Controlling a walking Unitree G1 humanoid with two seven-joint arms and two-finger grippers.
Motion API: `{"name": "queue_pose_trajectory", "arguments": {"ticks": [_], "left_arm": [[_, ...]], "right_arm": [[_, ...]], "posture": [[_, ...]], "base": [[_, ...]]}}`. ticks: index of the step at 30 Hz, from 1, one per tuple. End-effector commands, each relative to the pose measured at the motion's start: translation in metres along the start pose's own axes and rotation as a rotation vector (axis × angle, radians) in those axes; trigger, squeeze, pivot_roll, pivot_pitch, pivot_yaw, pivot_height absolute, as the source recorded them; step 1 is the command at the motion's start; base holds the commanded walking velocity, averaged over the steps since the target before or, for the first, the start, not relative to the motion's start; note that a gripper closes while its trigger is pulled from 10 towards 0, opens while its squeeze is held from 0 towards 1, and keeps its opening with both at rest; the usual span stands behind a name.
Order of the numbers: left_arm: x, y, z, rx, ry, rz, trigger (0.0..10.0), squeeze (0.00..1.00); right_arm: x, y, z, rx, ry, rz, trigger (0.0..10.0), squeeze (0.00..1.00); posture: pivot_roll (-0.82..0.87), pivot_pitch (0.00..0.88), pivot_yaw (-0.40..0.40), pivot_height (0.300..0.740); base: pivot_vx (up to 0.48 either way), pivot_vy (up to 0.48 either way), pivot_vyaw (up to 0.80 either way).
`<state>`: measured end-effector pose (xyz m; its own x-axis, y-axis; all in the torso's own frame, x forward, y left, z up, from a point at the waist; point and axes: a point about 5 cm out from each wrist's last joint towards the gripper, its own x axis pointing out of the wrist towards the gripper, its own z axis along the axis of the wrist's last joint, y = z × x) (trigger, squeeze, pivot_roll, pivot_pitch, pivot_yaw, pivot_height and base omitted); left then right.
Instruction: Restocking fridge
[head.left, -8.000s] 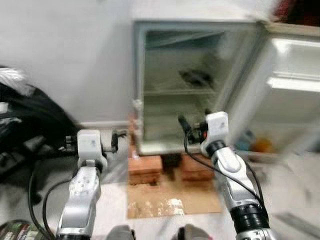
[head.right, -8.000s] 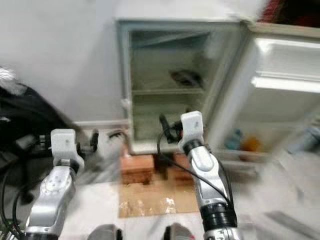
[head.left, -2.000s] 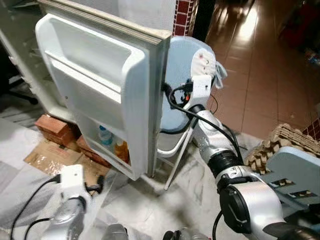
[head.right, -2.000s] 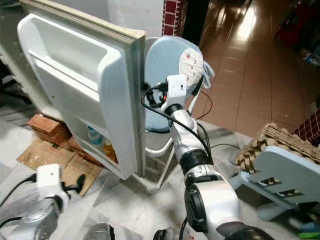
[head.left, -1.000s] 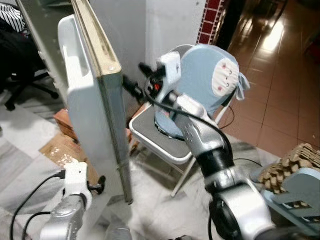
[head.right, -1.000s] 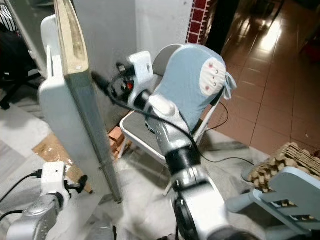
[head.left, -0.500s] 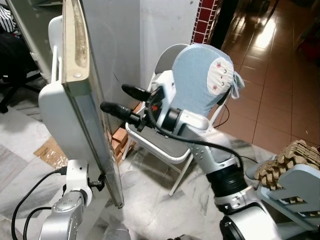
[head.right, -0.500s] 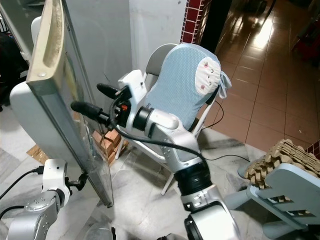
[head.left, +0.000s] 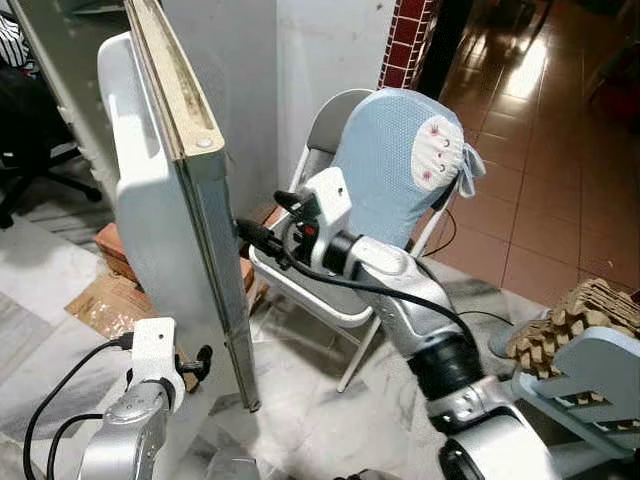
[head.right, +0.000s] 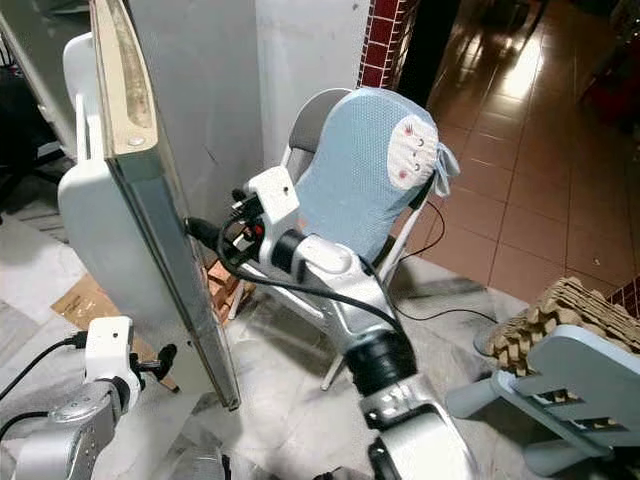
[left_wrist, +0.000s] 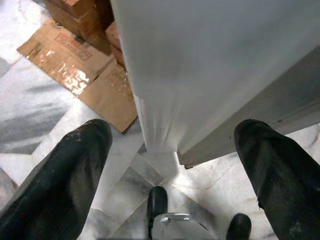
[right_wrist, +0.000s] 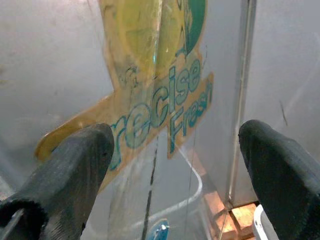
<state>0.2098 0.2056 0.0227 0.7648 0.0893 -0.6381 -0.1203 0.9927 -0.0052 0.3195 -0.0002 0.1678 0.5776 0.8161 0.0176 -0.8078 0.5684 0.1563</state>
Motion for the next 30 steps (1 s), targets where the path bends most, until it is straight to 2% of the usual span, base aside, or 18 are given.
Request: {"name": "queue_pose_trajectory", "arguments": {"ticks": [1,8,25,30], "left_arm": [[-0.002,0.003,-0.002,-0.011,0.006,0.018,10.0,0.00],[-0.001,0.003,-0.001,0.009,0.008,0.012,10.0,0.00],[0.002,0.002,0.002,0.028,0.008,0.012,10.0,0.00],[0.002,0.005,0.006,0.028,-0.034,0.036,10.0,0.00]], "right_arm": [[0.004,0.002,0.008,-0.039,-0.031,0.005,10.0,0.00],[0.007,0.004,0.004,-0.048,-0.020,-0.005,10.0,0.00],[0.008,-0.004,-0.002,-0.069,-0.005,-0.076,10.0,0.00],[0.002,-0.012,-0.009,-0.097,0.014,-0.121,10.0,0.00]], "posture": [[0.16,0.000,-0.059,0.740],[0.16,0.000,-0.056,0.740],[0.16,0.000,-0.047,0.740],[0.16,0.000,-0.049,0.740]], "base": [[0.000,0.480,0.61],[0.000,0.480,0.70],[0.000,0.461,0.00],[0.000,0.000,0.00]]}}
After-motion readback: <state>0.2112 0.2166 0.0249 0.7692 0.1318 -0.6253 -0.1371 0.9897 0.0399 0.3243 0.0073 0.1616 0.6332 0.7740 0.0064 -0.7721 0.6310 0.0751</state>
